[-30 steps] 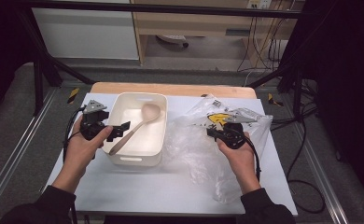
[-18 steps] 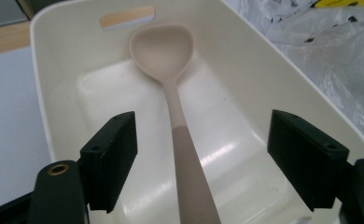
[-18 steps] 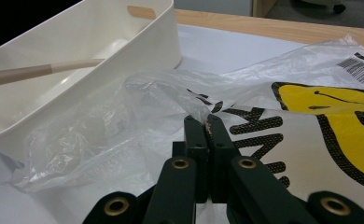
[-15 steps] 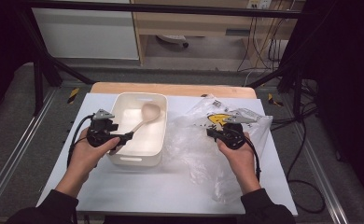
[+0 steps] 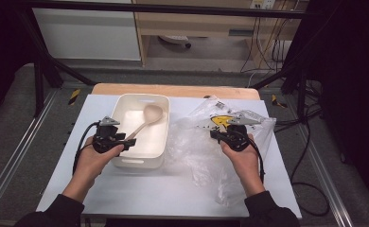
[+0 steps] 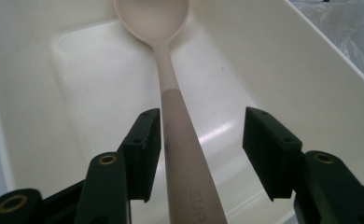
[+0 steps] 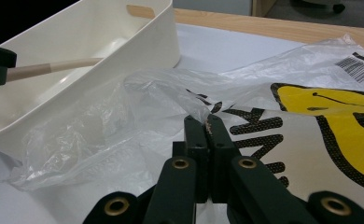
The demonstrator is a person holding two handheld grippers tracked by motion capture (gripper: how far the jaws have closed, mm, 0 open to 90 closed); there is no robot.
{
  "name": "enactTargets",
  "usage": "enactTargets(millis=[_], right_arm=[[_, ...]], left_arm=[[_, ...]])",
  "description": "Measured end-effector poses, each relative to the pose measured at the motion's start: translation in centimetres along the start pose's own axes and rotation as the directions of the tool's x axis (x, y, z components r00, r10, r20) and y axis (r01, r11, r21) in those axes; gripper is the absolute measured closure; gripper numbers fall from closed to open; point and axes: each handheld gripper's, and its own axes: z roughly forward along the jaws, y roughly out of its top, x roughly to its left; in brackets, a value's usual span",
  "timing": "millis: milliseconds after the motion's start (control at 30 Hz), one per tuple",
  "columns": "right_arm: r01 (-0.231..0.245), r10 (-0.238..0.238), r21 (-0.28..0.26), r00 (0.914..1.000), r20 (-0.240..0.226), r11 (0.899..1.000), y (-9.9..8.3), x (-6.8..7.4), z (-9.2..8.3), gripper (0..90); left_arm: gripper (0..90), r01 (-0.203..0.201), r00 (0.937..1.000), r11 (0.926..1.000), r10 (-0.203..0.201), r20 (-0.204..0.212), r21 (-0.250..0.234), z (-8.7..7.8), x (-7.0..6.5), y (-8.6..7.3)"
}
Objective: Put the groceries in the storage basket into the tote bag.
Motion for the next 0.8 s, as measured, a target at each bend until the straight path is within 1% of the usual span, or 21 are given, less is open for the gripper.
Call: enactTargets(millis=[200,333,400,467,600,800], right_arm=[[-0.001,0.001,0.000,1.0000,0.003,1.000,-0.01,-0.04,-0.02,90.0],[-0.001,0.001,0.004,1.0000,0.001,1.000,-0.02,0.01,0.01,90.0],[-0.001,0.001,0.004,1.0000,0.001,1.000,-0.02,0.03,0.01,90.0],[0.002,-0.002,0.003,1.0000,0.001,1.000,-0.01,0.01,0.00,90.0],[0.000,0.000,0.006,1.0000,0.001,1.000,-0.01,-0.03,-0.01,90.0],[-0.001,0.001,0.005,1.0000,0.002,1.000,-0.02,-0.11,-0.05,90.0]], left_arm=[[50.5,0.004,1.0000,0.9999,-0.004,-0.005,0.011,0.30,0.06,-0.03],[53.4,-0.004,0.9999,0.9999,0.004,-0.015,0.016,0.38,0.03,0.06],[53.7,0.002,0.9999,0.9999,-0.002,-0.015,0.017,0.45,0.10,0.05],[56.0,0.010,0.9998,0.9999,-0.010,-0.017,0.012,0.48,0.22,0.08],[55.9,0.009,0.9998,0.9998,-0.009,-0.016,0.015,0.65,0.20,0.09],[57.8,0.025,0.9995,0.9996,-0.025,-0.022,0.016,0.62,0.27,-0.52]])
